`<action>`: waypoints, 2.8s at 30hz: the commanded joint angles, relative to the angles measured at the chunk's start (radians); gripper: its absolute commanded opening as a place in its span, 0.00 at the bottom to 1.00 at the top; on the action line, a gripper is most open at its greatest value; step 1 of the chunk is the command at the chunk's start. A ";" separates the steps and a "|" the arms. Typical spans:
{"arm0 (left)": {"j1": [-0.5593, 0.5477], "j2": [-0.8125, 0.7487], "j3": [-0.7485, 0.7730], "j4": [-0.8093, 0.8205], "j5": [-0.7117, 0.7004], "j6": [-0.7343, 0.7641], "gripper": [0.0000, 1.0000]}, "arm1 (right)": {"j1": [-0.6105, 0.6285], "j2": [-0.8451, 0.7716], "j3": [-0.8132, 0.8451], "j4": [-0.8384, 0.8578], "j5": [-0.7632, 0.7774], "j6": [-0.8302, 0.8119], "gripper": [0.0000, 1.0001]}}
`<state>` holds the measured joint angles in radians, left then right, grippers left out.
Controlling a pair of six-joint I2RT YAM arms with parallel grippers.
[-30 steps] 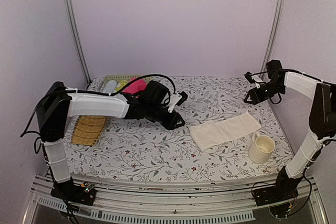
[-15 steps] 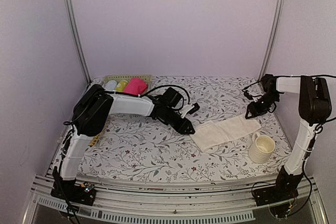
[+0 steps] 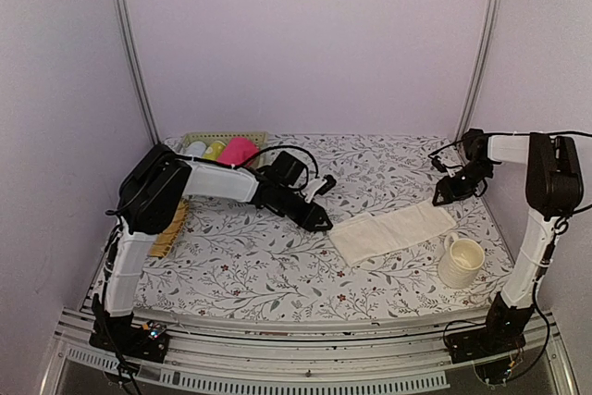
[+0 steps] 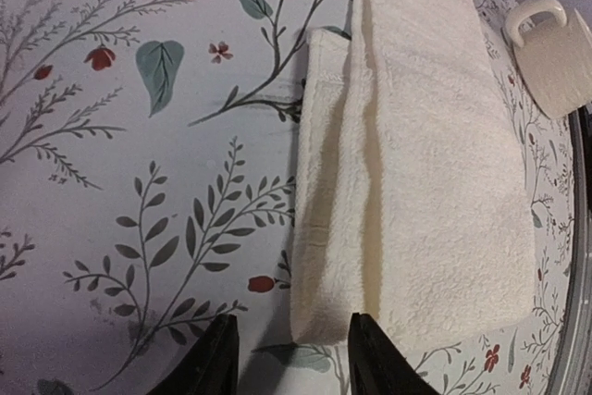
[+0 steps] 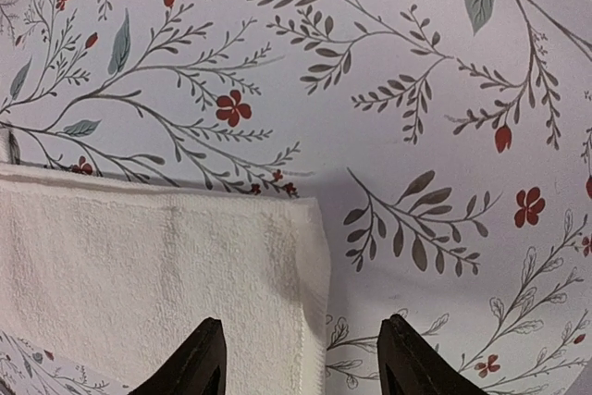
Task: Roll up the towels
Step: Pick up the towel from the center of the board, then put down the towel at the center of the board.
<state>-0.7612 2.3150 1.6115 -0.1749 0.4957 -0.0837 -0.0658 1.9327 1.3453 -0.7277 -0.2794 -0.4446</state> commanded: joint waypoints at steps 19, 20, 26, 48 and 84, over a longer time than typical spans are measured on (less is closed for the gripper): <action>-0.035 0.028 0.111 -0.020 -0.039 0.060 0.00 | 0.021 0.103 0.159 0.019 -0.104 0.017 0.03; -0.035 0.004 0.107 -0.024 -0.049 0.064 0.00 | 0.024 0.087 0.179 0.000 -0.122 0.022 0.03; -0.025 -0.315 0.052 -0.062 -0.234 0.113 0.00 | 0.026 -0.104 0.340 -0.073 -0.310 0.029 0.02; -0.131 -0.663 -0.610 0.112 -0.276 -0.036 0.00 | 0.054 -0.519 -0.322 0.074 -0.438 -0.412 0.50; -0.072 -0.606 -0.595 0.090 -0.361 -0.101 0.00 | 0.422 -0.080 -0.174 0.112 0.009 -0.659 0.45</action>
<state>-0.8478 1.6894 0.9977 -0.0769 0.1413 -0.1921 0.3477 1.8992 1.2140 -0.5827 -0.2649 -1.0824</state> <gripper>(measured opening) 0.015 0.463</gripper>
